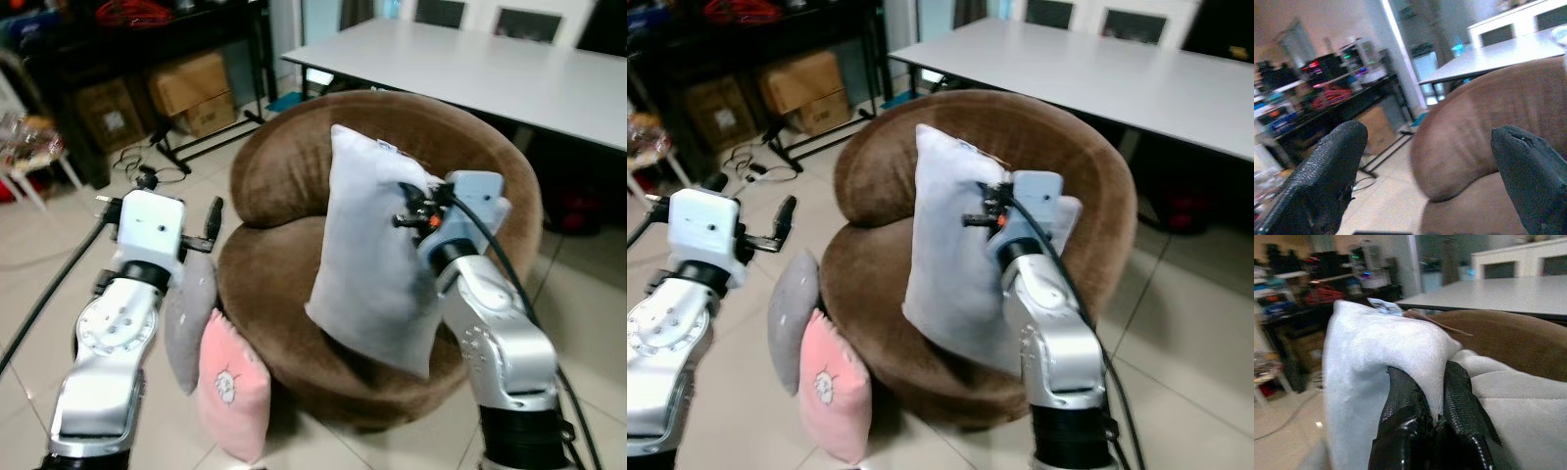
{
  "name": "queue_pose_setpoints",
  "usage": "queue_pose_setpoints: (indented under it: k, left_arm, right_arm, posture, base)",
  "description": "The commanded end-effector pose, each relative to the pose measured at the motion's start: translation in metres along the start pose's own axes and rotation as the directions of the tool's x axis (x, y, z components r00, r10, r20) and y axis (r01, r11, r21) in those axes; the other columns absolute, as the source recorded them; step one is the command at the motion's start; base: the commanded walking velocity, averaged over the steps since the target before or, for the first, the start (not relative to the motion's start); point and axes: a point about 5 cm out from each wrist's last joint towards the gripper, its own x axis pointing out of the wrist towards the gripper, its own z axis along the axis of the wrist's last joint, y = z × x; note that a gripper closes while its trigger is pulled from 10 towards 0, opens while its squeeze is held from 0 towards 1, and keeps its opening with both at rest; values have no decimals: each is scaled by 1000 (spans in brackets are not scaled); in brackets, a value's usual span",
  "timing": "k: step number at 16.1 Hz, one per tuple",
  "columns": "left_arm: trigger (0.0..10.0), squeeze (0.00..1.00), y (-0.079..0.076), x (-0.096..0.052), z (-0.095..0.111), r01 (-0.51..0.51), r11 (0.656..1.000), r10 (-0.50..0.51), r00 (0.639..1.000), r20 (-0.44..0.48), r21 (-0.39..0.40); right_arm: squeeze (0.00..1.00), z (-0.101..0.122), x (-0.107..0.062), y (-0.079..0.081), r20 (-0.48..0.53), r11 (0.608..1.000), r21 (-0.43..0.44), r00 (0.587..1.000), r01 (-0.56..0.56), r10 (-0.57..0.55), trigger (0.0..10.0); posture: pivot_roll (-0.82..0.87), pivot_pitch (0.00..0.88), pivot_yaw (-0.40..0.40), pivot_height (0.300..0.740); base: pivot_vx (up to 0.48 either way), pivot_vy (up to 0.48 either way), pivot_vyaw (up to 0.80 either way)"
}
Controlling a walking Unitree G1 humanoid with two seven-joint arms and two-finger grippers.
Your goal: Move the pillow to the sofa from floor
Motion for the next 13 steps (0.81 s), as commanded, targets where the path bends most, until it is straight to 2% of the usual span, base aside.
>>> queue_pose_setpoints:
  k: [1, 2, 5, 13]
  left_arm:
    - [10000, 0, 5, 0, 1, -12, 1000, 11, 1000, 6, 14]
    - [10000, 0, 5, 1, 1, -11, 1000, 11, 1000, 6, 14]
    - [10000, 0, 5, 1, 1, -9, 1000, 9, 1000, 6, 16]
    - [10000, 0, 5, -1, -1, -14, 1000, 14, 1000, 5, 13]
  right_arm:
    - [0, 17, 2, 7, 80, 1000, 8, 997, -24, 24, 10000]
    - [0, 17, 2, 7, 81, 1000, 8, 996, -25, 25, 10000]
    - [0, 19, 1, 11, 95, 999, 8, 994, -53, 52, 10000]
    - [0, 27, 0, 25, 143, 985, 16, 976, -170, 166, 10000]
  posture:
    - [-118, 0, 49, 740]
    - [-118, 0, 49, 740]
    - [-118, 0, 49, 740]
    - [-108, 0, 37, 740]
  base:
    - [274, 0, 0]
    - [270, 0, 0]
    - [270, 0, -729]
    - [270, 0, 0]
